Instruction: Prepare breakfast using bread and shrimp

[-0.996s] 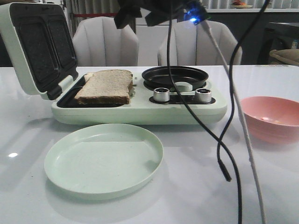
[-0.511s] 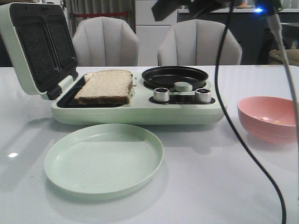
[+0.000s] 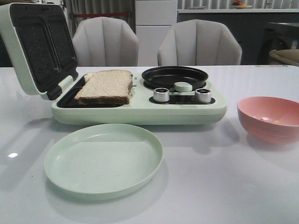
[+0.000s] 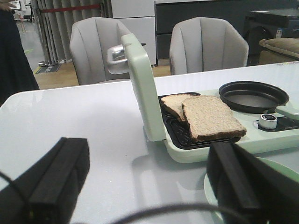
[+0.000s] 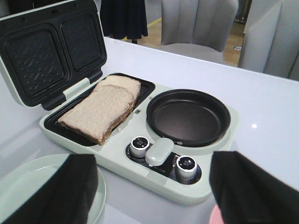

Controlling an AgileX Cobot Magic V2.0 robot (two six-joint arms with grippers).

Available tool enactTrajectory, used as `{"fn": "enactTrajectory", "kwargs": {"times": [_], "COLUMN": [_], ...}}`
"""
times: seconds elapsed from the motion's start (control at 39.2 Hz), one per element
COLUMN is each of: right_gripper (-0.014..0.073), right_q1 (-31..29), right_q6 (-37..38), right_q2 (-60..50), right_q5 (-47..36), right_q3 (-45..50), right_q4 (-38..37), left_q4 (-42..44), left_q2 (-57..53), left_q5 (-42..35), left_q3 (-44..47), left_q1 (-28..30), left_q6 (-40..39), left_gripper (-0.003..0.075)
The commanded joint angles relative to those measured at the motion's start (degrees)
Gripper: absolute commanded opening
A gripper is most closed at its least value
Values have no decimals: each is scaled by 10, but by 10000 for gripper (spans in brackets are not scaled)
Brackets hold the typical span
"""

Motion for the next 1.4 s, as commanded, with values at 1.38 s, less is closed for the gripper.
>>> {"fn": "enactTrajectory", "kwargs": {"times": [1.38], "right_gripper": [595], "right_q1": [0], "right_q6": [-3], "right_q2": [-385], "right_q5": [39], "right_q3": [226], "right_q4": [9], "left_q4": [-25], "left_q2": [25], "left_q5": [-87], "left_q3": [-33], "left_q1": [1], "left_q6": [-2], "left_gripper": [564]}}
